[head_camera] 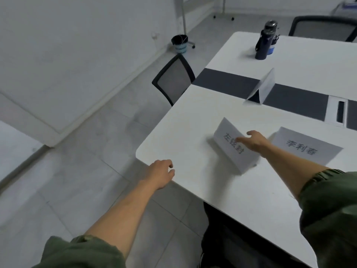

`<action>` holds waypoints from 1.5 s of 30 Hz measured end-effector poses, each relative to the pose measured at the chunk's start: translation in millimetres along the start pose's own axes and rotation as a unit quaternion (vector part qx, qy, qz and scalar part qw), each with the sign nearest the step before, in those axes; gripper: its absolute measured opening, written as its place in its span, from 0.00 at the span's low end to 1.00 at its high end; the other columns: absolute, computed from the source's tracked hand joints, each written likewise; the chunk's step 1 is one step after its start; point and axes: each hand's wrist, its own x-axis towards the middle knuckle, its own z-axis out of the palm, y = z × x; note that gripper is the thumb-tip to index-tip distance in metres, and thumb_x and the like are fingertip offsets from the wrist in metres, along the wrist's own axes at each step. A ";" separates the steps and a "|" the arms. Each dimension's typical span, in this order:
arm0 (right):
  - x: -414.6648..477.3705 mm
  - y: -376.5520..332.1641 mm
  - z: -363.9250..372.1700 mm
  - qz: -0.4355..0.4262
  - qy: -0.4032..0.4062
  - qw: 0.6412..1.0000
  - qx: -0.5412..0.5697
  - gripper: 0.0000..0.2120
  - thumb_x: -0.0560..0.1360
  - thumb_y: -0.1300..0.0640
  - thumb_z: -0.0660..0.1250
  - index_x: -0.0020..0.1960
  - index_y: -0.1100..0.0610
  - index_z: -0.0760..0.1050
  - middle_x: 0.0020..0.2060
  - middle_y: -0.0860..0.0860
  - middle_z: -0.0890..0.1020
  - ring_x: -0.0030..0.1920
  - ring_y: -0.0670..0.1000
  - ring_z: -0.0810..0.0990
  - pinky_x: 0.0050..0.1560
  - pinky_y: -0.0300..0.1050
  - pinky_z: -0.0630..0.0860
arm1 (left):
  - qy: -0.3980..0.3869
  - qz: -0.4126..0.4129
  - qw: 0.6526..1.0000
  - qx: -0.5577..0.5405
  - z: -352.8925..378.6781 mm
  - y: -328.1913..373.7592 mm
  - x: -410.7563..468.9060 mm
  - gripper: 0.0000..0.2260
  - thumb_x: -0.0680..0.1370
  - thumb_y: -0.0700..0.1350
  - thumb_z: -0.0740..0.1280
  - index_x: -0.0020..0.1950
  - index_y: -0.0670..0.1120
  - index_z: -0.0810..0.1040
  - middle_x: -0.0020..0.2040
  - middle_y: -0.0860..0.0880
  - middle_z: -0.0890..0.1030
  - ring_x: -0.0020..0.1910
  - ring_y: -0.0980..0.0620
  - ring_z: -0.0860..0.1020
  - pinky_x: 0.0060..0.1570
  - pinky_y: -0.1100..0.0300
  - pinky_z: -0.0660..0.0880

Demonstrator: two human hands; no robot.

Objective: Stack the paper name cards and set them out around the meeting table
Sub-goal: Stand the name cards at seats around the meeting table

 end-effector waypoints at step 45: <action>-194.1 89.1 40.4 0.312 0.178 0.798 0.484 0.11 0.76 0.52 0.66 0.53 0.57 0.79 0.40 0.52 0.86 0.37 0.51 0.84 0.39 0.43 0.78 | -0.380 0.449 0.712 0.383 33.2 253.7 254.2 0.36 0.72 0.47 0.73 0.77 0.50 0.61 0.75 0.47 0.63 0.72 0.46 0.66 0.68 0.54 0.65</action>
